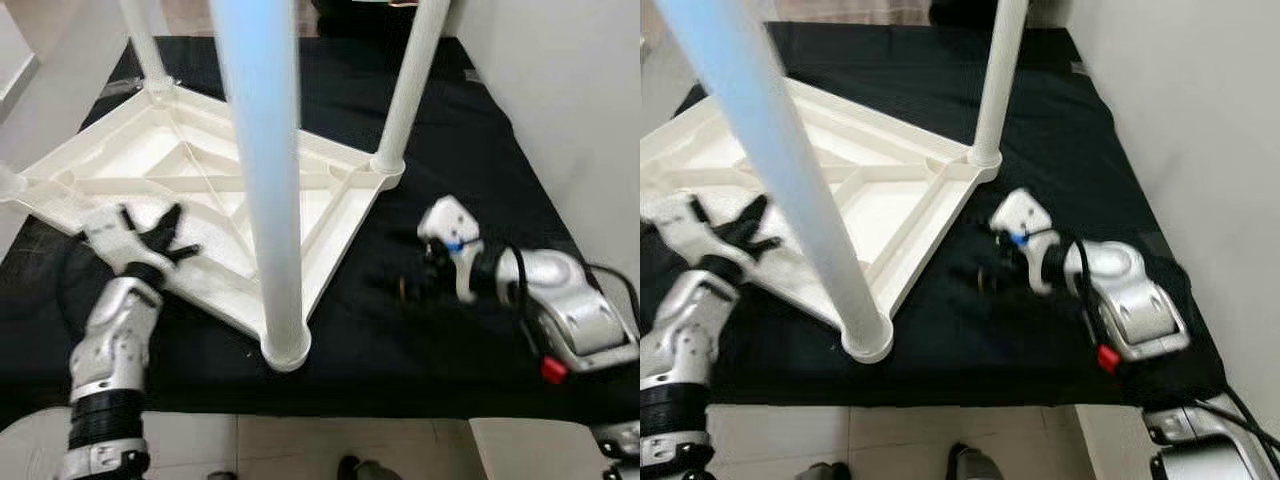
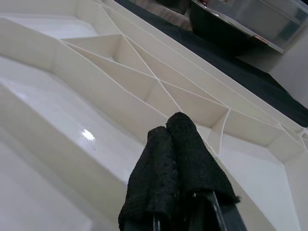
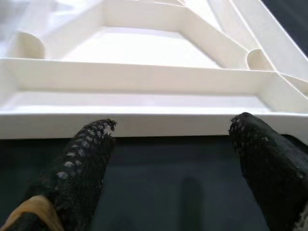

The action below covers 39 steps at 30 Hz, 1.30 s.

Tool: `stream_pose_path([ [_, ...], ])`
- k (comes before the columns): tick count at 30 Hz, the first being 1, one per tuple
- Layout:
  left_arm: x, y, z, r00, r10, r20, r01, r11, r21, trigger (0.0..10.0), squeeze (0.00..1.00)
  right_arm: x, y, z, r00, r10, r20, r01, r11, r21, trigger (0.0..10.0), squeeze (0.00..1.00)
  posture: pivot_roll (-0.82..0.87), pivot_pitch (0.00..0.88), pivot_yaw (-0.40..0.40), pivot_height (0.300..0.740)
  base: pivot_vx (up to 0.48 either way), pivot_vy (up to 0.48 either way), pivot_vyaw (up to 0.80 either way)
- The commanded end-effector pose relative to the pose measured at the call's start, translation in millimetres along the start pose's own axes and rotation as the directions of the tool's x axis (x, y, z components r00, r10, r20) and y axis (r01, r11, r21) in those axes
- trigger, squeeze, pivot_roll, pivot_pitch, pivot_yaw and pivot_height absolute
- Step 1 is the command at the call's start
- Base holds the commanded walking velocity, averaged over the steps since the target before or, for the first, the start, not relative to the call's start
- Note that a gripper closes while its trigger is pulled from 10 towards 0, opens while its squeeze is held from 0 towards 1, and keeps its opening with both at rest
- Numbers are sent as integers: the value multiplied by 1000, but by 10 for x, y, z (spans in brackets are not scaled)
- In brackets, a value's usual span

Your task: Building children table

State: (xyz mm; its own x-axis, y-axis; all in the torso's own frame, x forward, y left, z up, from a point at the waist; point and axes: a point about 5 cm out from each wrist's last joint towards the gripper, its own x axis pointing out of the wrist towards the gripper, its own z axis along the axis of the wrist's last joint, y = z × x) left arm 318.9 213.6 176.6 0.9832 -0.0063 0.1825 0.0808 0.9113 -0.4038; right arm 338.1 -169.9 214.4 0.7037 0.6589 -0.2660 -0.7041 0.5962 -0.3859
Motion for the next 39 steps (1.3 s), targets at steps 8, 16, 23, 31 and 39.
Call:
stream_pose_path([
  [8,-298,-253,-301,996,-24,-87,25,1000,3,10000,0,429,-87,-20,979,-181,-91,181,983,-10,10000,0,57,159,-71,740,0,0,0],
  [16,-524,-454,-446,987,-63,-145,70,996,47,10000,0,718,-181,24,905,-365,-216,401,903,155,10000,0,95,151,-82,740,0,0,0],
  [23,-596,-498,-439,987,-56,-153,66,996,62,10000,0,748,-301,-10,802,-483,-352,584,757,293,10000,0,95,145,-87,740,0,0,0],
  [31,-634,-538,-462,986,-57,-159,71,994,83,10000,0,745,-281,-133,735,-499,-459,655,698,290,10000,0,100,131,-98,740,0,0,0],
  [39,-682,-532,-433,987,-40,-155,56,993,103,10000,0,552,-401,-362,626,-541,-562,730,659,180,10000,0,96,139,-110,740,0,0,0],
])
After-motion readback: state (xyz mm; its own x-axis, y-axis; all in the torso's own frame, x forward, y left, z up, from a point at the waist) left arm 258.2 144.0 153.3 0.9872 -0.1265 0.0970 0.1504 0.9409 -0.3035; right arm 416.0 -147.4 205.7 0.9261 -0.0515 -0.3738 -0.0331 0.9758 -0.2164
